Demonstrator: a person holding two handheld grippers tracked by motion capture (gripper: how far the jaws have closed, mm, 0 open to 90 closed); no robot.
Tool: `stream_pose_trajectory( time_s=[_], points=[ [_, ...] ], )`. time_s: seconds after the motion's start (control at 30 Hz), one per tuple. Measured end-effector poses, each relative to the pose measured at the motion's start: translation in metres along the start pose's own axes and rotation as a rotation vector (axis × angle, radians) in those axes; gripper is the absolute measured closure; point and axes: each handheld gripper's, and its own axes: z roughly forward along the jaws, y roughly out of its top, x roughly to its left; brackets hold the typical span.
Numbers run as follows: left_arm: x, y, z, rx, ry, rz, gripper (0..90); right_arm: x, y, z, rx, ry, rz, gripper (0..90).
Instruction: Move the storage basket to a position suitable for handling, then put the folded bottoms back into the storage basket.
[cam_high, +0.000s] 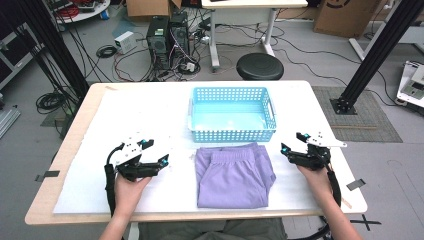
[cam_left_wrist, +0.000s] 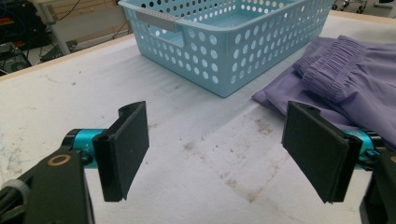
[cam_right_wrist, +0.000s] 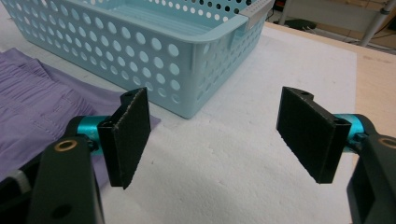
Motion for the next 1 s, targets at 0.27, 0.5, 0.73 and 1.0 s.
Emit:
stream_pose_trajectory(
  time_s=[0.27,0.5,0.73,1.0],
  points=[
    [-0.003,0.001,0.005,0.007,-0.033,-0.010,23.1,0.000,0.000,-0.003,-0.005,-0.015,0.012,26.2],
    [-0.019,0.004,0.008,0.002,-0.055,-0.004,23.7,0.005,-0.003,-0.009,-0.026,-0.017,0.002,26.3],
    [-0.038,0.008,0.011,0.002,-0.093,-0.010,23.7,0.009,-0.006,-0.012,-0.021,0.002,-0.017,26.1],
    [-0.053,0.008,0.010,0.000,-0.098,-0.021,24.7,0.020,-0.006,-0.017,-0.034,-0.001,-0.029,26.1]
  ],
)
